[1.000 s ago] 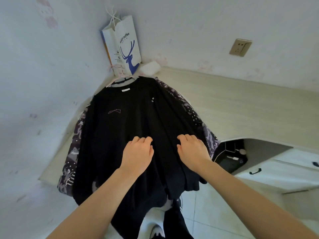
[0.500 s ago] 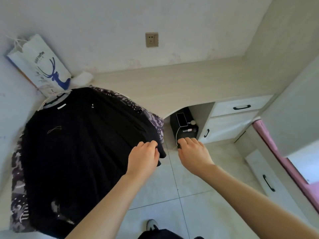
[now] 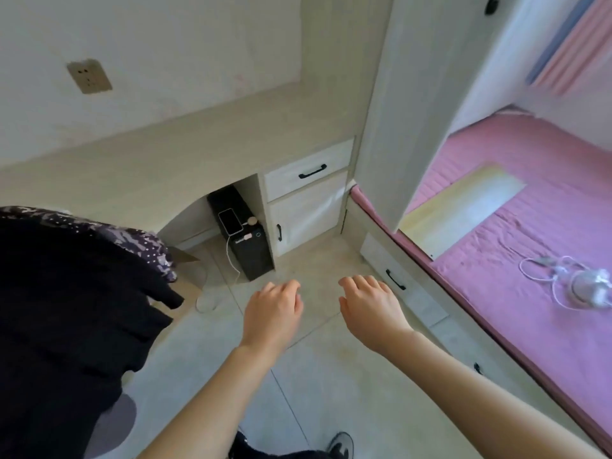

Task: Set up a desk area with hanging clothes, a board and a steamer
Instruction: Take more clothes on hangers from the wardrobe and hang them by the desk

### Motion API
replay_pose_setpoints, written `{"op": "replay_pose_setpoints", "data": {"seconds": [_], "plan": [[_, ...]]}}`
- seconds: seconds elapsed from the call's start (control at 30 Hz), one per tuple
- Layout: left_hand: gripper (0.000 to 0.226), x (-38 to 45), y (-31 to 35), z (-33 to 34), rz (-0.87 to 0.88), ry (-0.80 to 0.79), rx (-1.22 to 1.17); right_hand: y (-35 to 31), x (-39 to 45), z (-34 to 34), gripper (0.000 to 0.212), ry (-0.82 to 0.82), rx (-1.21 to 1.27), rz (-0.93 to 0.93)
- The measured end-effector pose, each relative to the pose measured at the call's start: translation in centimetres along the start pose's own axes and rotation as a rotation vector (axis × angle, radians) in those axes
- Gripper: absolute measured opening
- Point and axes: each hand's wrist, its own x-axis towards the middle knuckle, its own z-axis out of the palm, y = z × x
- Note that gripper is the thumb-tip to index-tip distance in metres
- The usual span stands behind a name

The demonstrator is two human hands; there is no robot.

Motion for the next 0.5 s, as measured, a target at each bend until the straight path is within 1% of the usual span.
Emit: {"op": "replay_pose_setpoints", "data": {"seconds": [0.27,0.5], "plan": [[0.030,3.2,12.9,3.9,0.188,-0.076,-0.048,11.2,-6.5,-1.6,0.030,0.040,0.038,0.220],[0.028,7.4,20.0,5.9,0.318,-0.130,-0.064,17.8,-8.0,-2.1,0.030,0.064,0.062,0.377]]}}
